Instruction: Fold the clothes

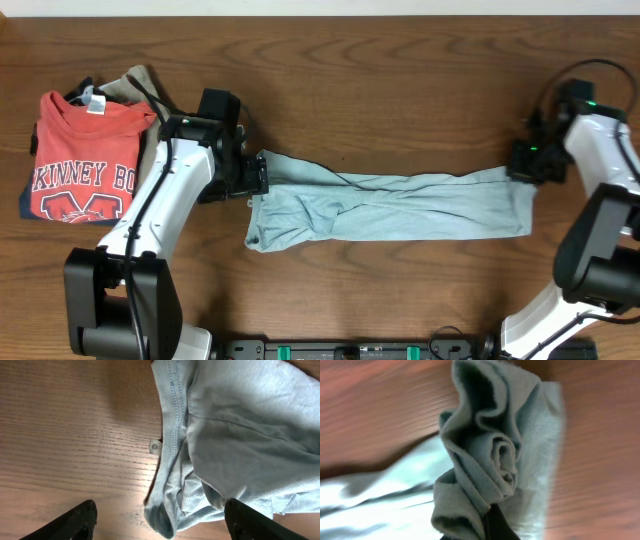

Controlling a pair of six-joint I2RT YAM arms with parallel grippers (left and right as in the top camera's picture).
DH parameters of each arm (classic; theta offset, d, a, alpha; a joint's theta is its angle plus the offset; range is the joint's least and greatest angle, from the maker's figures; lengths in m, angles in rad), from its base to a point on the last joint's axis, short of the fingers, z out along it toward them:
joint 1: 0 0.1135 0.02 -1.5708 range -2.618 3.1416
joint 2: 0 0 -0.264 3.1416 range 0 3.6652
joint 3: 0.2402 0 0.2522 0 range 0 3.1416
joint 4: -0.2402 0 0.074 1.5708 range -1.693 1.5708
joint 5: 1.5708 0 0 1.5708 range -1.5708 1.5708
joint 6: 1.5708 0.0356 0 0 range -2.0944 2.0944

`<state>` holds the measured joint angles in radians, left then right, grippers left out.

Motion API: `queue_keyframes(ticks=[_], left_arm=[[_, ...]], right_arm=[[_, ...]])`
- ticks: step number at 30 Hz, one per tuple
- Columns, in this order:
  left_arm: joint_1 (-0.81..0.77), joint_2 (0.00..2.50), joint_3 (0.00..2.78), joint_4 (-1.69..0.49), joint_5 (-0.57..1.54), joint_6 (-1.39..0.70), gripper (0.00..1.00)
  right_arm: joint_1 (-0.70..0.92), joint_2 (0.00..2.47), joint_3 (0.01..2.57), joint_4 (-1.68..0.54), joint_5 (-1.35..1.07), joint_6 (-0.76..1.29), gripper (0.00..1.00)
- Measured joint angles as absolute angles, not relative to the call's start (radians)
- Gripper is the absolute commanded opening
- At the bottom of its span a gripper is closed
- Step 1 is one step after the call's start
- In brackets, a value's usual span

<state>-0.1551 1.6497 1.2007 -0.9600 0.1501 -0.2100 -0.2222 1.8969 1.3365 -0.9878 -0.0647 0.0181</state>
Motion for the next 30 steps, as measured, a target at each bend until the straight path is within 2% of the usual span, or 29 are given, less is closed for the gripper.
queue_keyframes(ticks=[13,21,22,23,24,26,28,30], left_arm=[[-0.155,1.650,1.201,-0.960,0.150,-0.210,0.84],[-0.155,1.650,1.201,-0.958,0.150,-0.210,0.83],[-0.155,1.650,1.201,-0.957,0.150,-0.210,0.84],[-0.155,1.650,1.201,-0.956,0.150,-0.210,0.84],[-0.155,1.650,1.201,-0.956,0.150,-0.210,0.84],[-0.155,1.650,1.201,-0.956,0.150,-0.210,0.84],[-0.155,1.650,1.201,-0.955,0.150,-0.210,0.84],[-0.155,1.650,1.201,-0.955,0.150,-0.210,0.84]], right_arm=[[0.107,1.897,1.336,-1.044,-0.124,0.100,0.01],[0.223,1.897,1.336,-1.046,-0.127,0.157,0.01],[0.234,1.897,1.336,-1.049,-0.127,0.161,0.03],[0.242,1.897,1.336,-1.050,-0.128,0.165,0.10],[0.251,1.897,1.336,-1.051,-0.128,0.172,0.24],[0.265,1.897,1.336,-1.051,-0.133,0.178,0.45],[0.274,1.896,1.336,-1.052,-0.142,0.180,0.53],[0.283,1.896,1.336,-1.052,-0.170,0.178,0.55]])
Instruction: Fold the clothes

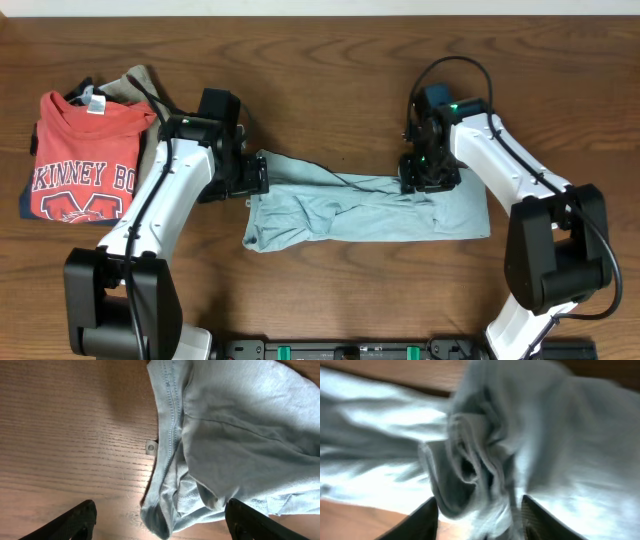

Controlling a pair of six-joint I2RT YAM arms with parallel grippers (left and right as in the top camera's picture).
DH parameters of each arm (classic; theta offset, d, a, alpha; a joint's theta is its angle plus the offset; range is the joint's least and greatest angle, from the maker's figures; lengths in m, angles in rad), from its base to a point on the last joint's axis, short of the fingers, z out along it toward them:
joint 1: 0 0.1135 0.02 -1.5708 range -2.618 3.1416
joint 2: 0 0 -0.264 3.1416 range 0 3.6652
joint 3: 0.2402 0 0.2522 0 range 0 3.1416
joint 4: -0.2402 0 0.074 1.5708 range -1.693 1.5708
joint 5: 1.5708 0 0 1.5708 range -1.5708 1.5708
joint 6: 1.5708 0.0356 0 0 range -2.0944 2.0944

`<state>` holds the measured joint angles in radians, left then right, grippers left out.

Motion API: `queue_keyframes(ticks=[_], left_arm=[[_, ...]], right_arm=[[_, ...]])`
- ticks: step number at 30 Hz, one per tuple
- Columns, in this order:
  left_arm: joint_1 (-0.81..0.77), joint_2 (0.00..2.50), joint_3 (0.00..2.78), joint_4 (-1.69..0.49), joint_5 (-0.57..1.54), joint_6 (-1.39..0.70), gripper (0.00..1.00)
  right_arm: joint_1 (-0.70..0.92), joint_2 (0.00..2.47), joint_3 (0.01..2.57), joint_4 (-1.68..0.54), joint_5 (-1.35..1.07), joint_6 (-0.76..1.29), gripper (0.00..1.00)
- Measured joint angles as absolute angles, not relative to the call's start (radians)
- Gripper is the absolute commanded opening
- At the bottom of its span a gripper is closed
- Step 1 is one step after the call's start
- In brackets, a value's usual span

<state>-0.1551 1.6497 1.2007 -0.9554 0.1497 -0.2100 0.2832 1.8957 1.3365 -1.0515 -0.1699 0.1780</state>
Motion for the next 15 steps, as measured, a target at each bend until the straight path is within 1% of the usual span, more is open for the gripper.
queue_keyframes(ticks=[2,5,7,10,12,15], left_arm=[[-0.155,1.650,1.201,-0.956,0.150,-0.210,0.84],[-0.155,1.650,1.201,-0.956,0.150,-0.210,0.84],[-0.155,1.650,1.201,-0.956,0.150,-0.210,0.84],[-0.155,1.650,1.201,-0.956,0.150,-0.210,0.84],[-0.155,1.650,1.201,-0.956,0.150,-0.208,0.90],[-0.155,1.650,1.201,-0.956,0.150,-0.212,0.93]], right_arm=[[0.288,1.895,1.336,-1.052,-0.218,0.159,0.54],[0.289,1.895,1.336,-1.056,-0.274,0.123,0.50],[0.289,1.895,1.336,-1.059,-0.271,0.117,0.51],[0.288,1.895,1.336,-1.081,-0.214,0.130,0.50],[0.286,1.895,1.336,-1.102,-0.148,0.155,0.49],[0.268,1.895,1.336,-1.119,-0.048,0.200,0.50]])
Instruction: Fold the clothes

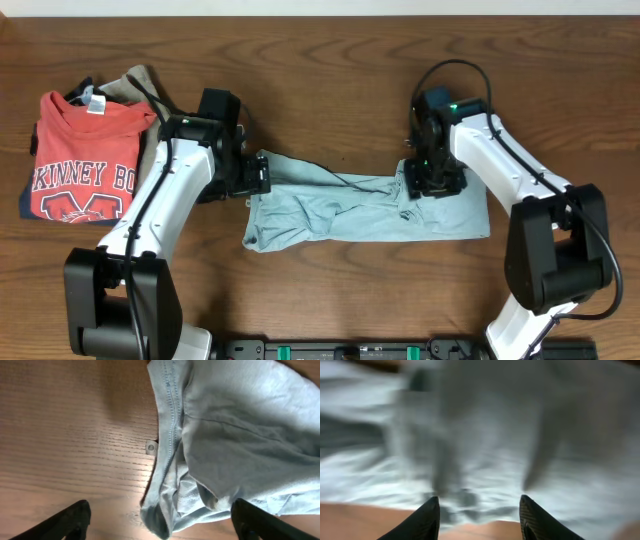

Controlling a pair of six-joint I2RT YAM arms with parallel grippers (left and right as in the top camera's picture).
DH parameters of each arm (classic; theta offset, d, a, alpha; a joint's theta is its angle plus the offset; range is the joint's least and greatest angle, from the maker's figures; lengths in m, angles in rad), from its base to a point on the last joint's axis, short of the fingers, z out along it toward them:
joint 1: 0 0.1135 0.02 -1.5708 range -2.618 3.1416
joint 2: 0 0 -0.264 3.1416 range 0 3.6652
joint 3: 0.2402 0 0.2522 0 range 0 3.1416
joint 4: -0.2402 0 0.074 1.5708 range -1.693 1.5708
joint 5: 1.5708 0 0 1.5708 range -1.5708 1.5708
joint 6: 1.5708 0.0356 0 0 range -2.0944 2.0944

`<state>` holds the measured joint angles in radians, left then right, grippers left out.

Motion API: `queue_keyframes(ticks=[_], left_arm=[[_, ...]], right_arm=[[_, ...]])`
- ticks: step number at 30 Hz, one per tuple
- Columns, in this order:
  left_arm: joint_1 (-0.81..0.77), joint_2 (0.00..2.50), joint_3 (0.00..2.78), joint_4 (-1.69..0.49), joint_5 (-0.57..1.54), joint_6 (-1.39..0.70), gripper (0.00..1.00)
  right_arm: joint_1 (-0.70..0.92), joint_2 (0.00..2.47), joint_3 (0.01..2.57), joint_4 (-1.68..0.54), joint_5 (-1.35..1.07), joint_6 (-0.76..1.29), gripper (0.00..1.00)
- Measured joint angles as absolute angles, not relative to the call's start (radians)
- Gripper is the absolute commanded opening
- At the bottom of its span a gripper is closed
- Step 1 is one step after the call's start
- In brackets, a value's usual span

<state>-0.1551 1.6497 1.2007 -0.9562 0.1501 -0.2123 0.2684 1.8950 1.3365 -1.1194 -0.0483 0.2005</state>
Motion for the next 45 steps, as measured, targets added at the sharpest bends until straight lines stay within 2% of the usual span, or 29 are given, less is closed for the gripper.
queue_keyframes(ticks=[8,13,18,22,27,33,35,37,38,45], left_arm=[[-0.155,1.650,1.193,-0.941,0.150,-0.213,0.94],[-0.155,1.682,1.169,-0.926,0.150,-0.213,0.94],[-0.155,1.721,1.153,-0.917,0.150,-0.213,0.94],[-0.155,1.723,1.152,-0.914,0.150,-0.213,0.94],[-0.155,1.723,1.152,-0.913,0.150,-0.213,0.94],[-0.155,1.723,1.152,-0.912,0.150,-0.213,0.94],[-0.155,1.723,1.152,-0.912,0.150,-0.213,0.94],[-0.155,1.723,1.152,-0.912,0.150,-0.213,0.94],[-0.155,1.723,1.152,-0.912,0.150,-0.213,0.94],[-0.155,1.723,1.152,-0.912,0.150,-0.213,0.94]], right_arm=[[0.183,1.827,1.336,-1.116,0.047,0.245,0.57],[0.143,1.792,1.340,-1.068,-0.017,0.184,0.60],[0.168,1.792,1.340,-1.072,-0.161,0.112,0.60],[0.239,1.792,1.336,-1.066,-0.178,0.107,0.58],[0.329,1.792,1.270,-0.995,-0.152,0.157,0.49],[0.360,1.792,1.177,-0.910,-0.109,0.235,0.38],[0.360,1.792,1.156,-0.891,-0.088,0.263,0.27],[0.360,1.792,1.144,-0.874,-0.072,0.285,0.08],[0.360,1.792,1.142,-0.871,-0.069,0.291,0.02],[0.360,1.792,1.138,-0.880,-0.090,0.261,0.01]])
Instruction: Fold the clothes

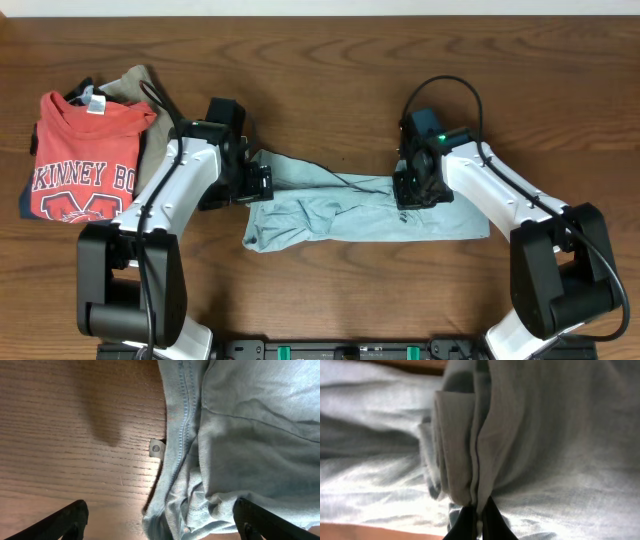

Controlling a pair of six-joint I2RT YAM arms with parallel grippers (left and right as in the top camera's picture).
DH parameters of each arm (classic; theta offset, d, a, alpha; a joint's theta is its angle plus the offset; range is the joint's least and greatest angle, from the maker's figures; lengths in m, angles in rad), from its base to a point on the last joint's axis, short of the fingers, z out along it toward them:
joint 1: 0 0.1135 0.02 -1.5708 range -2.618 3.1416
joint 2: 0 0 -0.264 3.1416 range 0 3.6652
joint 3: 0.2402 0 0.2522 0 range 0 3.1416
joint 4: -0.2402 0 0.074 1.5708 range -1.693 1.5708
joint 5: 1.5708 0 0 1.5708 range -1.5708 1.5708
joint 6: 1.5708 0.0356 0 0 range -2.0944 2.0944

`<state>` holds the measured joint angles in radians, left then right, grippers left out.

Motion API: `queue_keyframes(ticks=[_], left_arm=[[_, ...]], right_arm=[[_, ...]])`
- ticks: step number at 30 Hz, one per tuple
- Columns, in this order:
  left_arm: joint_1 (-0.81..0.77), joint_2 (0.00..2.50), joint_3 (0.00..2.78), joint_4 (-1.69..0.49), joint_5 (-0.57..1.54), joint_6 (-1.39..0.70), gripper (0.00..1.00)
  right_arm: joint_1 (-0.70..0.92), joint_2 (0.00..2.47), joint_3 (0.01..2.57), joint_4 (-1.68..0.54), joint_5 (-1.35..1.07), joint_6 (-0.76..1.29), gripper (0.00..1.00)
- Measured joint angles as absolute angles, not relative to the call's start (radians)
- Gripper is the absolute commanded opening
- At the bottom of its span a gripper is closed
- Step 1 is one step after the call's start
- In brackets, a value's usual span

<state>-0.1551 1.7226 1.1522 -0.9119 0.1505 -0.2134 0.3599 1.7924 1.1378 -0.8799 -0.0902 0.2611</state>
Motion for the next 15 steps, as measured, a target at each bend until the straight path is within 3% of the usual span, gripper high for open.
queue_keyframes(ticks=[7,8,11,15], left_arm=[[-0.155,1.723,1.152,-0.913,0.150,-0.213,0.94],[-0.155,1.723,1.152,-0.913,0.150,-0.213,0.94],[-0.155,1.723,1.152,-0.912,0.150,-0.213,0.94],[-0.155,1.723,1.152,-0.912,0.150,-0.213,0.94]], right_arm=[[0.360,1.792,1.138,-1.016,-0.155,0.080,0.02],[0.360,1.792,1.138,-1.031,-0.161,0.058,0.05],[0.360,1.792,1.138,-1.027,-0.169,0.023,0.33],[0.360,1.792,1.137,-0.957,-0.178,0.031,0.38]])
